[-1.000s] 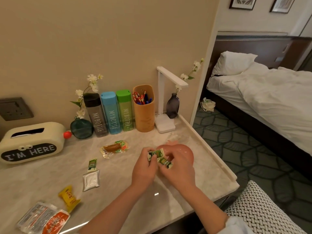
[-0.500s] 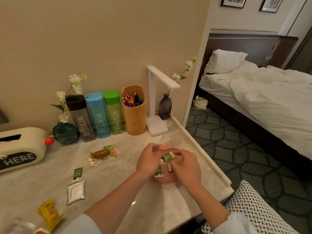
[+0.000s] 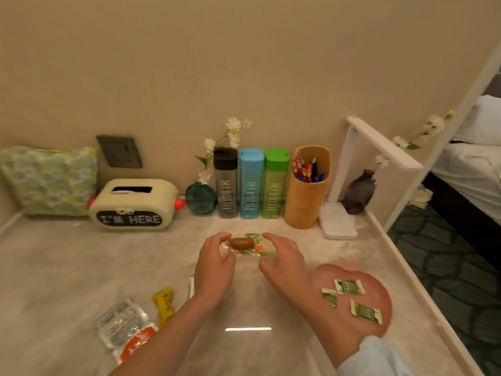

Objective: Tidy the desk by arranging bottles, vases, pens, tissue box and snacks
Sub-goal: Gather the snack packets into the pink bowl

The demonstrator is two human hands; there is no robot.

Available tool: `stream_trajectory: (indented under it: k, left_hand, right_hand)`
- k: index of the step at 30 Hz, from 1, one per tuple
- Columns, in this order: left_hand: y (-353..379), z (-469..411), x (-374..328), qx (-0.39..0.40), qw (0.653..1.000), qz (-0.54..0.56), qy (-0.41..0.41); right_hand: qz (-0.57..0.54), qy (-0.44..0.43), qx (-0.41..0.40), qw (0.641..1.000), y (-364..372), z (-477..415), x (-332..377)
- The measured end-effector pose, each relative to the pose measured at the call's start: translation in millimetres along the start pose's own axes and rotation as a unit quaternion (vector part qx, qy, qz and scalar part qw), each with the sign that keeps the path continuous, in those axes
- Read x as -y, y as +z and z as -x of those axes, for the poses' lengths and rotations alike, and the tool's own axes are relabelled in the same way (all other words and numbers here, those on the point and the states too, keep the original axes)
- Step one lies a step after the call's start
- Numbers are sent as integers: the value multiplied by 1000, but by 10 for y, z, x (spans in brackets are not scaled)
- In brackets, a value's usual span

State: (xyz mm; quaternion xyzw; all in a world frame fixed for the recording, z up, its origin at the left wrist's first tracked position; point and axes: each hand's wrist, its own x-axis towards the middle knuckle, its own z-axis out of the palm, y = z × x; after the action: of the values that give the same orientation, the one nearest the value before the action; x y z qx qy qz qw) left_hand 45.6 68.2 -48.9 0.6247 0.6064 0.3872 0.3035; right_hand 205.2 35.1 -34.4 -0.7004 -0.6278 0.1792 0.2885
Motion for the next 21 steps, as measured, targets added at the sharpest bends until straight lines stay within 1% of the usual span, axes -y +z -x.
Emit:
stream_trajectory:
  k: [4,6,8,10,12,16,19,21]
  left_hand:
    - [-157,8,294,-7,988,-152,-31]
    - [-141,64,369,13,976,-214,-34]
    - [-113,123,442,33,961,-275,-17]
    - [-88,164,473,38,944,-327,28]
    - [-79,176,488,35,934,-349,63]
    - [-33,164,574,-11,929,-350,123]
    - [-41,170,588,-4,935,-332,128]
    - [-56,166,580,8,939,-320,128]
  right_hand:
    - [33,-32,56,997,312,-203,123]
    - [76,-47,84,992,411,-291,132]
    - [108,-59,107,987,511,-370,131]
    - [114,-62,113,985,600,-393,95]
    - [126,-77,82,986,681,-359,28]
    - [185,-99,-43,977,792,-205,-75]
    - [198,-104,-73,972,794,-151,-62]
    - [181,-98,-79,975,780,-151,-42]
